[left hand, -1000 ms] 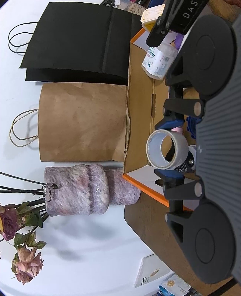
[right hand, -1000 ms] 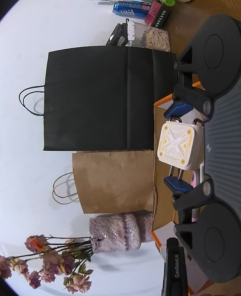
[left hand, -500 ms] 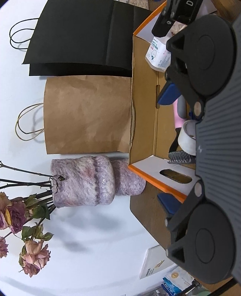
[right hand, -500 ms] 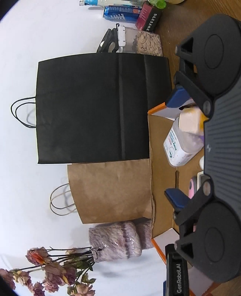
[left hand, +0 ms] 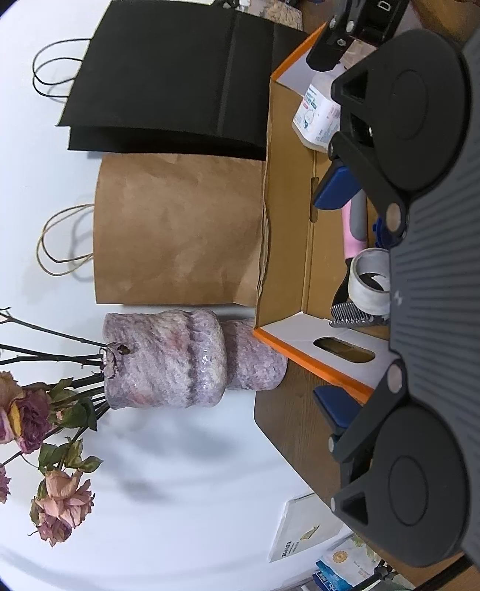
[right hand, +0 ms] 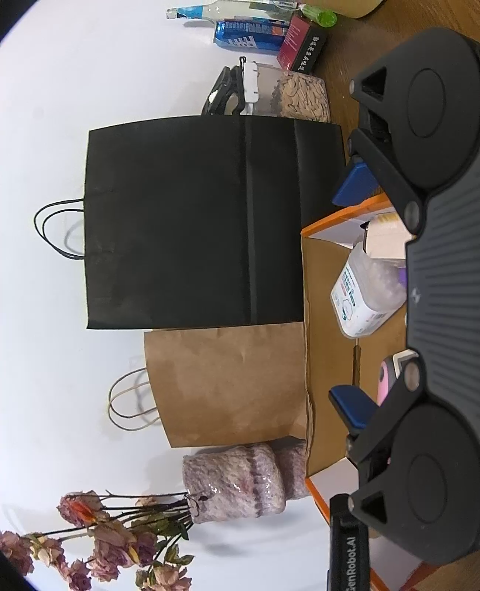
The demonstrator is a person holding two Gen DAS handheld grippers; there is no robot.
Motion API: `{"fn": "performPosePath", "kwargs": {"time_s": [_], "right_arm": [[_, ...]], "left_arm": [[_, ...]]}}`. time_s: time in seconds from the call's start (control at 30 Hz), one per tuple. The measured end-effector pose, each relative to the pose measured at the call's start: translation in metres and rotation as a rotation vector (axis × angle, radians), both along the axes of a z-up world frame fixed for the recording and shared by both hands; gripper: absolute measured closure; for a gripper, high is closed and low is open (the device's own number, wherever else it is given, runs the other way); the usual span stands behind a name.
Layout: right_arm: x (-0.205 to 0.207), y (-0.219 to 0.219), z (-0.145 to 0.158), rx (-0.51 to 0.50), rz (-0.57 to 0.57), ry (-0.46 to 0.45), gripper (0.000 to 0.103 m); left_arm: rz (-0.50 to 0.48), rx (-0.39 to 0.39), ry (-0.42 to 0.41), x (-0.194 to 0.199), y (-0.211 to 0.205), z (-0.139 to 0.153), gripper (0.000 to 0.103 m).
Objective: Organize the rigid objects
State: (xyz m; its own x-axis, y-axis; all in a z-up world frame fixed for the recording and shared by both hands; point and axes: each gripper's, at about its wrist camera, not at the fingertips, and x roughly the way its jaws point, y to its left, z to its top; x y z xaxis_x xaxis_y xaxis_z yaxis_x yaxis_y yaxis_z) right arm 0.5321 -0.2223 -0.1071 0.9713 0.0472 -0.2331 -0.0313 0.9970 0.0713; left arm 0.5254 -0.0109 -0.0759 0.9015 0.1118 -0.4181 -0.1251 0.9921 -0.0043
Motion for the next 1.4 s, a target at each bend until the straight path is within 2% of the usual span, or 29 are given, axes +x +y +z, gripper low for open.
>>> {"fn": "performPosePath", "kwargs": {"time_s": [0.33, 0.63, 1.03, 1.4], "right_arm": [[-0.047, 0.002, 0.015, -0.024, 0.028, -0.032, 0.0], [-0.115, -0.001, 0.029, -0.02, 0.046, -0.027, 0.0], [-0.244, -0.004, 0.047, 0.004, 0.072, -0.03, 0.0], [-0.353, -0.002, 0.055, -0.023, 0.101, -0.028, 0.0]], "left_arm": [[-0.03, 0.02, -0.045, -0.048, 0.001, 0.017, 0.0], [-0.061, 0.031, -0.044, -0.113, -0.001, 0.029, 0.0], [-0.091, 0.036, -0.026, -0.238, 0.001, 0.042, 0.0], [-0.097, 0.041, -0.064, -0.349, 0.01, 0.061, 0.0]]}}
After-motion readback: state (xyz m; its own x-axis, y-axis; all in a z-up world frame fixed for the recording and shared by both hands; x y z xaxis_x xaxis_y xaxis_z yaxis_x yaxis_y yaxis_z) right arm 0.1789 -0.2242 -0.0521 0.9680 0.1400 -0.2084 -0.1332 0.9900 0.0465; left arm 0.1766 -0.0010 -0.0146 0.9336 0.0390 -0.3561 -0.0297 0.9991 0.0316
